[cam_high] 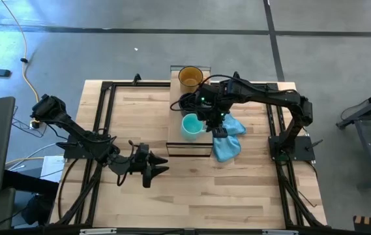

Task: Stack small to large cups/mugs on shelf
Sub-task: Put the light blue mug on the shelf

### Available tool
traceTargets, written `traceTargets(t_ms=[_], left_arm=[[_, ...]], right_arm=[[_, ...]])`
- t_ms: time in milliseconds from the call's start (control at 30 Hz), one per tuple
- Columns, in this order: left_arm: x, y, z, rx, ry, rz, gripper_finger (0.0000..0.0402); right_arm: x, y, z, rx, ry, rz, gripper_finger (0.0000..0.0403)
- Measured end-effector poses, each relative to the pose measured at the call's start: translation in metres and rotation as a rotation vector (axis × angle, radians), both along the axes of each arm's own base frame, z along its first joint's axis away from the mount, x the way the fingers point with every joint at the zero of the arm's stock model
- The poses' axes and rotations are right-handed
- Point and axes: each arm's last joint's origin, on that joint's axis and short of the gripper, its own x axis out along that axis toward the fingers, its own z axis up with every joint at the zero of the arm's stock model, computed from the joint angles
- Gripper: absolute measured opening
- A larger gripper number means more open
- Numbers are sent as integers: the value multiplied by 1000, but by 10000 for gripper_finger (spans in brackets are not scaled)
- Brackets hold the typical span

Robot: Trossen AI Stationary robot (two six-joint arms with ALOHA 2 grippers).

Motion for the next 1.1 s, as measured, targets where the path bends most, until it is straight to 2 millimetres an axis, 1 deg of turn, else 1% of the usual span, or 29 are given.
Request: traceTargets(t_ms=[100, 267, 567, 867, 1000, 1100], left_arm=[[0, 0, 0, -3, -1, 1, 179], [0, 0, 0, -12, -1, -9, 179], [-2, -5, -1, -23, 5, -25, 179], [-2, -5, -1, -21, 6, -17, 179], [-2, -5, -1, -20, 6, -16, 179], [-2, -4, -1, -18, 8, -13, 179]], right_arm=[[2, 0, -3, 0, 15, 7, 27], [8, 2, -14, 3, 58, 26, 26], [10, 5, -16, -11, 62, 45, 26], [10, 3, -17, -58, 73, 43, 26], [10, 3, -11, -84, 74, 35, 26], [9, 2, 1, -116, 51, 31, 26]])
